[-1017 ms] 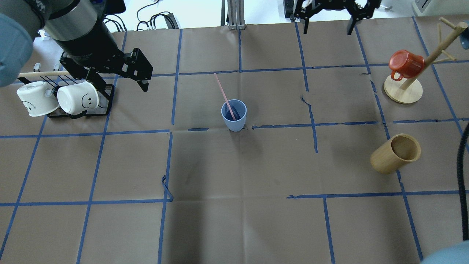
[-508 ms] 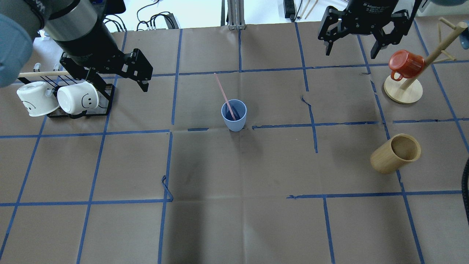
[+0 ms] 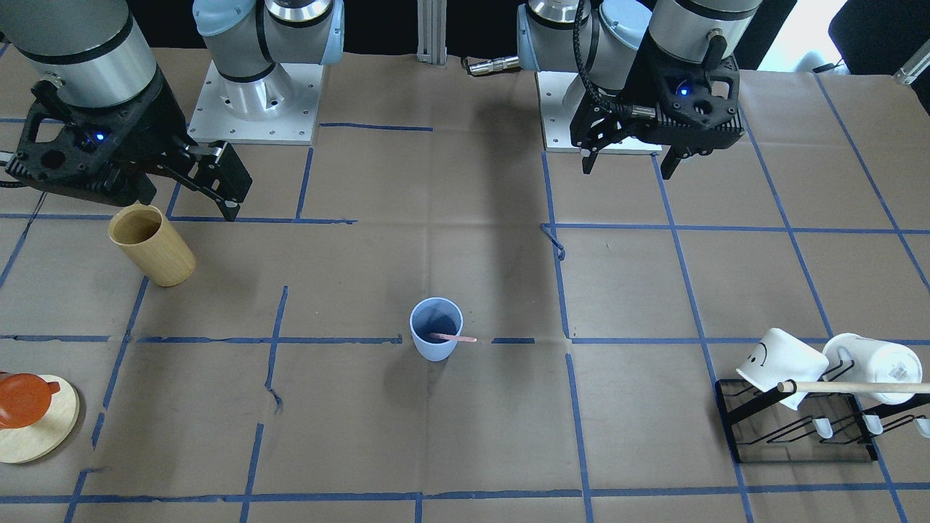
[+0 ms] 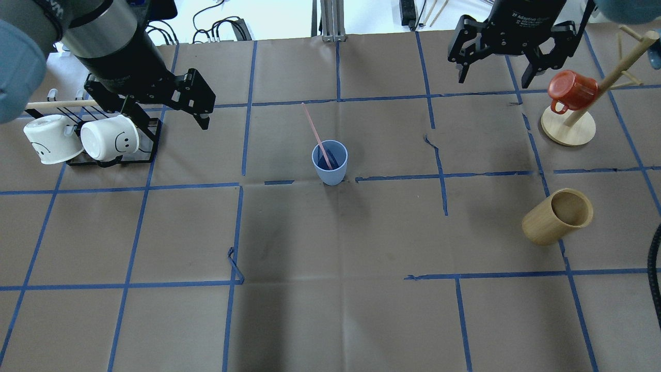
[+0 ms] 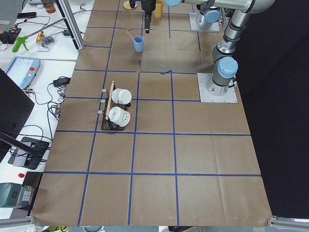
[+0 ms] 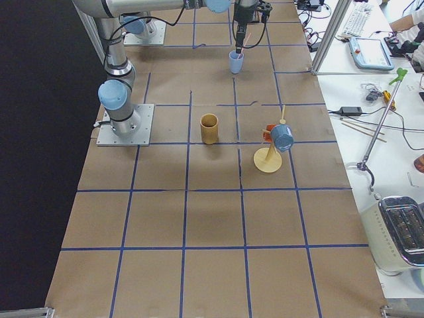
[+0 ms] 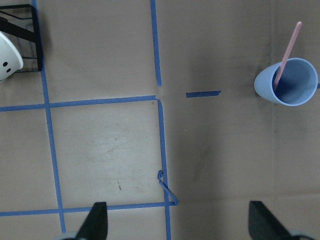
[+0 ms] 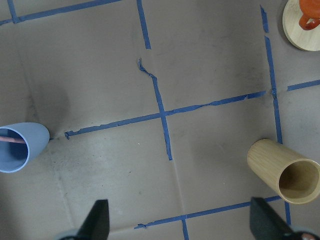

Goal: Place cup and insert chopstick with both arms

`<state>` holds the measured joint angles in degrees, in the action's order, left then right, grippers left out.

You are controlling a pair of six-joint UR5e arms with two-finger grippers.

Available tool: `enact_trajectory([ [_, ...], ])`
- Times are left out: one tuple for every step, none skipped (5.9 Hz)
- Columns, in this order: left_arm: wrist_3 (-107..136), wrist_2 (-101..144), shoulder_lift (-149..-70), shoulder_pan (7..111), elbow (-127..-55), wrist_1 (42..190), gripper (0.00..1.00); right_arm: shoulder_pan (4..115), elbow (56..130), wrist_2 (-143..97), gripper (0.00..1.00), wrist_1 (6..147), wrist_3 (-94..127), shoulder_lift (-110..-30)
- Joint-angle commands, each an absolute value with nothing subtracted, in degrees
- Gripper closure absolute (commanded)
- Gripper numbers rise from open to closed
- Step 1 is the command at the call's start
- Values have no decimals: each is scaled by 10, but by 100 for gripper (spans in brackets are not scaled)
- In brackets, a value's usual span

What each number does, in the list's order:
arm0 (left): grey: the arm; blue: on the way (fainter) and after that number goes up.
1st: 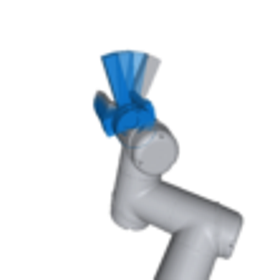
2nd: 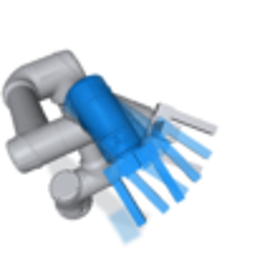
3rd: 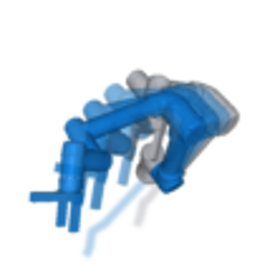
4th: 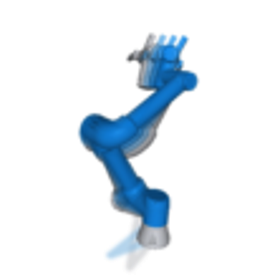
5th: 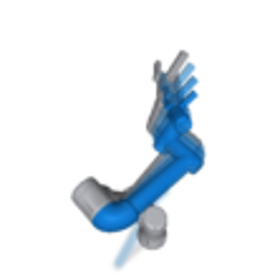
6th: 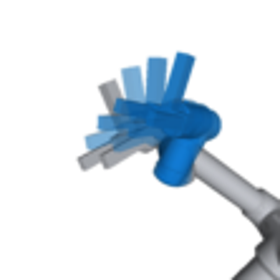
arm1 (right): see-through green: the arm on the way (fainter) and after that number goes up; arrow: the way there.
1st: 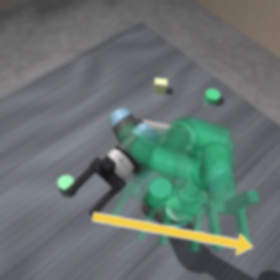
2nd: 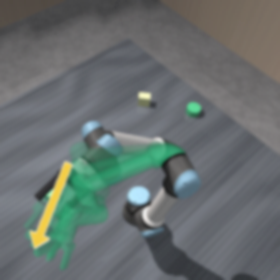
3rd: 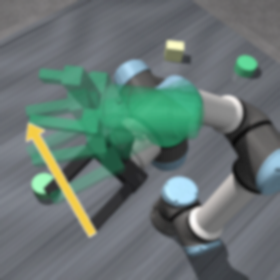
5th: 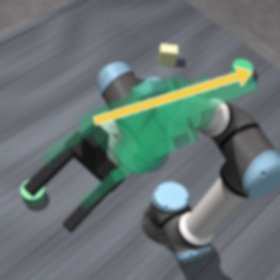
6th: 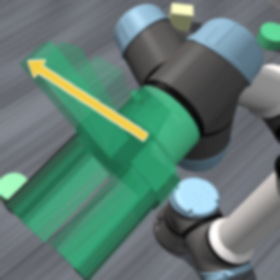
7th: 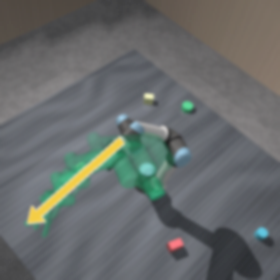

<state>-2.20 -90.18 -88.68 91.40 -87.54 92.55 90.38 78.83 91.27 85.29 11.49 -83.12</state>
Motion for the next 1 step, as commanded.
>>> enact_trajectory([
  [-22,-902,-887,914,-875,925,1,904,790,911,0,854,112,-831],
])
